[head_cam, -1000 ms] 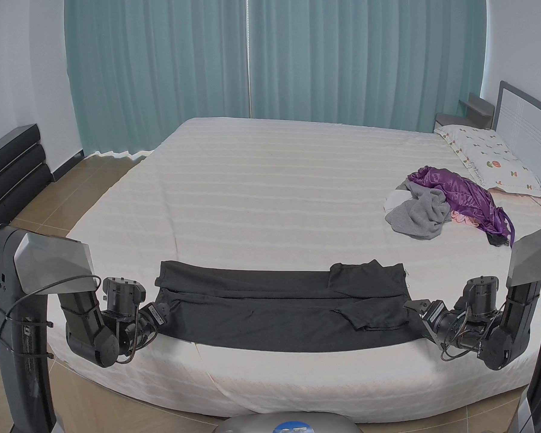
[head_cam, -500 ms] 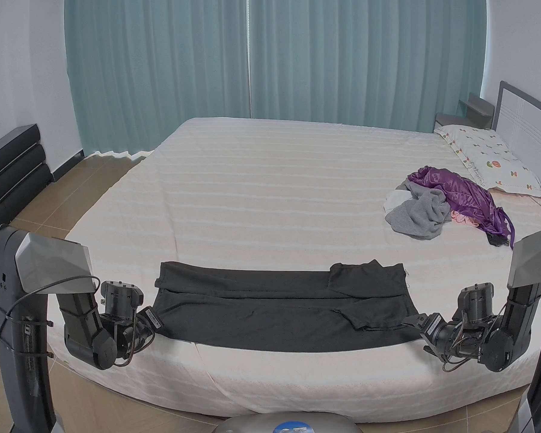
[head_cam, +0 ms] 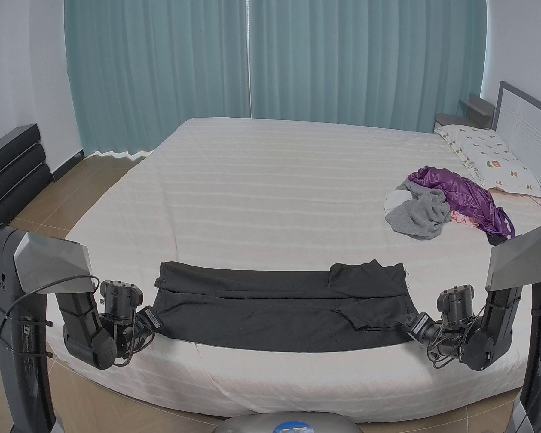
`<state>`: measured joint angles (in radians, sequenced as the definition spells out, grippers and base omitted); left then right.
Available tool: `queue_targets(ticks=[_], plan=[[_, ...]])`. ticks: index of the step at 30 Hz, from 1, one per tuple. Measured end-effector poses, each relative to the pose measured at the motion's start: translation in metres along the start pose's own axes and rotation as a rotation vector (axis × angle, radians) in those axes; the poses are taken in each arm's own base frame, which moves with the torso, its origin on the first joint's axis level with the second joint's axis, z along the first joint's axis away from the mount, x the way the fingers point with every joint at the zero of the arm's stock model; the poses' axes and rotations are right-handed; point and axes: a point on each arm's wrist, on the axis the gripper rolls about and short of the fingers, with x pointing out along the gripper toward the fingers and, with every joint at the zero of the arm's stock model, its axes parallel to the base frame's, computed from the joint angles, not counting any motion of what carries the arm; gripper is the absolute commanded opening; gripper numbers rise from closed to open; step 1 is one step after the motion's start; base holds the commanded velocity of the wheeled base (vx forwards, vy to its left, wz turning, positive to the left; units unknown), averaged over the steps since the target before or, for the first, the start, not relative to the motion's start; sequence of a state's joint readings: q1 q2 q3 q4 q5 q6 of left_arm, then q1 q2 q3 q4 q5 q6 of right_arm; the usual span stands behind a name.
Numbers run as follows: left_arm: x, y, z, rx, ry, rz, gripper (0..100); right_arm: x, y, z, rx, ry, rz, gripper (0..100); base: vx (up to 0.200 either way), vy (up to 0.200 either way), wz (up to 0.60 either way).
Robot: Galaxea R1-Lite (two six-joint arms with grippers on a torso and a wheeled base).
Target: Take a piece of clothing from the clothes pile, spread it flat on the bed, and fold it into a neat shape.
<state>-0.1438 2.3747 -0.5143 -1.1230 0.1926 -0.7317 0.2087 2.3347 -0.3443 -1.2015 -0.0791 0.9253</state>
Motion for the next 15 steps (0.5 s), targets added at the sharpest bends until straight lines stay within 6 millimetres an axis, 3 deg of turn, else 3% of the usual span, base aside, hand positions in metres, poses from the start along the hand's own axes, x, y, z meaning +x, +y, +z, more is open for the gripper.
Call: queue_targets(ticks=[7, 15], plan=[[0.0, 0.0001, 0.0, -0.001, 0.0, 0.001, 0, 0.0058, 0.0027, -0.0018, -0.001, -0.001, 0.007, 0, 0.0, 0.0, 0.0], [-0.0029, 0.0013, 0.0015, -0.002, -0.001, 0.003, 0, -0.0021, 0.0017, -0.0006, -0.001, -0.001, 0.008, 0, 0.0, 0.0, 0.0]])
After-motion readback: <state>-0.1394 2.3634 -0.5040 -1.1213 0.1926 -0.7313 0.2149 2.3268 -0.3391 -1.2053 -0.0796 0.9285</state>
